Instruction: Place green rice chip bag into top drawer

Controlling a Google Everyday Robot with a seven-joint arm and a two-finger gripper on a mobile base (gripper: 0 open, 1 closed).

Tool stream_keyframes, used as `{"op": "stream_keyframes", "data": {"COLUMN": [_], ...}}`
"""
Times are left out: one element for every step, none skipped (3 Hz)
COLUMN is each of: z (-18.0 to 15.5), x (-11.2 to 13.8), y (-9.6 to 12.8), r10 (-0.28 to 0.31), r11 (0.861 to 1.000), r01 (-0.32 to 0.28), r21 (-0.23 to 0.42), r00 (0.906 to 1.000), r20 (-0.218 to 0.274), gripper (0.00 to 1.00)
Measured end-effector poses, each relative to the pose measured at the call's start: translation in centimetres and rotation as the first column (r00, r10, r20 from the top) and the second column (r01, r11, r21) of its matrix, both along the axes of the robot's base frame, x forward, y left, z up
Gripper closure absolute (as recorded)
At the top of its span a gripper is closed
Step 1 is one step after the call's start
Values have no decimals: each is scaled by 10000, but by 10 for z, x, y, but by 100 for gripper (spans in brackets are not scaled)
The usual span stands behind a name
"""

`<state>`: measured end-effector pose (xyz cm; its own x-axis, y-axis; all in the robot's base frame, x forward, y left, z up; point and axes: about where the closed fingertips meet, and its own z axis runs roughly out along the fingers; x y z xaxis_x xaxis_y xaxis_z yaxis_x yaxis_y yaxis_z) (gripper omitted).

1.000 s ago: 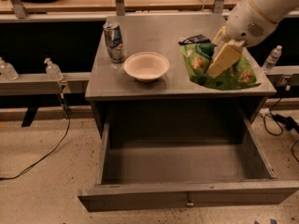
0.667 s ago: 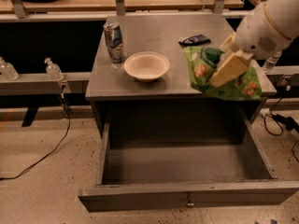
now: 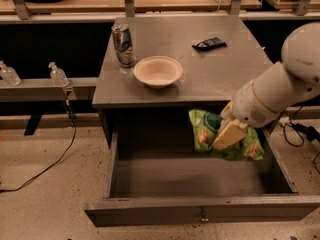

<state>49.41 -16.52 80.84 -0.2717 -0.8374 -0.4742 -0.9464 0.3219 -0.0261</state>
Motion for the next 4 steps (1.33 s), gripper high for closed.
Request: {"op": "stream_keyframes", "data": {"z": [-61, -72, -73, -74], "x": [-18, -23, -23, -23], "y": [8, 10, 10, 11], "r10": [285, 353, 372, 388], "r11": [9996, 9994, 9993, 9992], "r01": [-277, -341, -360, -377], "r21": [82, 107, 106, 105], "r00": [9921, 9886, 9882, 9880], "r20": [-1221, -1466, -1486, -1497], "gripper": [61, 31, 8, 0]}}
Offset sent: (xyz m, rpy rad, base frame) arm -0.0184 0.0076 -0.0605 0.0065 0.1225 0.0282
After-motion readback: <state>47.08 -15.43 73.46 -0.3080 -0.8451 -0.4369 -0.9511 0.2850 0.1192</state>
